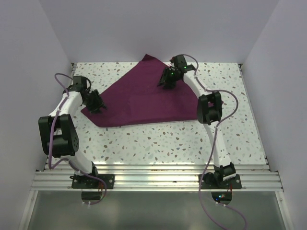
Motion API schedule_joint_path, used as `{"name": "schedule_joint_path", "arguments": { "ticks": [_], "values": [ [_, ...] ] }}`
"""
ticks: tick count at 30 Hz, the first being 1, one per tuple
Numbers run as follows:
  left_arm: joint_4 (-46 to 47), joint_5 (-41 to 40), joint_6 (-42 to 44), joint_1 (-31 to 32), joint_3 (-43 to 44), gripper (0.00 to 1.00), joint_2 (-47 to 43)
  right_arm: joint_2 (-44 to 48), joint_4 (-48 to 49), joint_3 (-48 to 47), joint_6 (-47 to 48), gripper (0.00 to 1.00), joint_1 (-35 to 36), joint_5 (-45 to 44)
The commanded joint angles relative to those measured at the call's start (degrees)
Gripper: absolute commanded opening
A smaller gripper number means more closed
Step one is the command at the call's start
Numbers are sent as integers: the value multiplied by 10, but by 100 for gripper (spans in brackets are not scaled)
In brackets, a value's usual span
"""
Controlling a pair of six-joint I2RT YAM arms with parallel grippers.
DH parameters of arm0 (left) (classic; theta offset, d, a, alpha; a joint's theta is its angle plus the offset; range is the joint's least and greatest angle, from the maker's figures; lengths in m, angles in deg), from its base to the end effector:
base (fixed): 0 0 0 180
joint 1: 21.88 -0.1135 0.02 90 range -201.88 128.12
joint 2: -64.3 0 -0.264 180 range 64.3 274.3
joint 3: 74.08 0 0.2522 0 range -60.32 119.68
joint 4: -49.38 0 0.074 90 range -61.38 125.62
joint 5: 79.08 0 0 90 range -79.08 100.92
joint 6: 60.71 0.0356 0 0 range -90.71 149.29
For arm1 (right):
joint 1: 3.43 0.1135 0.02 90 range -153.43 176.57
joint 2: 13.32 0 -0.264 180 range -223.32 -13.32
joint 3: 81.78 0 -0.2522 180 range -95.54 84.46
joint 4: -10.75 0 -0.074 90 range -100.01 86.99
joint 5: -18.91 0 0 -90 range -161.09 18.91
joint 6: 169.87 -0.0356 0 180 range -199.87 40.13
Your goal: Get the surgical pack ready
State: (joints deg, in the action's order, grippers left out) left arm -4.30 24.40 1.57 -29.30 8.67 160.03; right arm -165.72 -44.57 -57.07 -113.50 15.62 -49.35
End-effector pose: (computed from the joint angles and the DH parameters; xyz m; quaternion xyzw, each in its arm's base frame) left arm 0.3334 0.0351 0.2198 -0.2710 0.9344 -0.1485 0.1775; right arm 0.5355 0.1989 0.1637 0.0577 0.9299 0.3003 0.2042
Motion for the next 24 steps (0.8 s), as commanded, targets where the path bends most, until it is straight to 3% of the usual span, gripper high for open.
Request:
{"name": "schedule_joint_path", "arguments": {
  "ticks": [1,3,7,12,24],
  "values": [
    [65,81,57,1,20,46,-4,111,23,21,5,50,-44,15],
    [87,108,67,2,28,46,16,116,34,34,11,64,-56,50],
    [111,156,58,8,54,45,51,91,30,20,30,73,-64,121],
    [107,163,58,39,99,45,93,57,46,22,45,73,-56,181],
    [87,146,65,68,153,47,142,18,-22,3,152,70,-26,130]
  ]
}}
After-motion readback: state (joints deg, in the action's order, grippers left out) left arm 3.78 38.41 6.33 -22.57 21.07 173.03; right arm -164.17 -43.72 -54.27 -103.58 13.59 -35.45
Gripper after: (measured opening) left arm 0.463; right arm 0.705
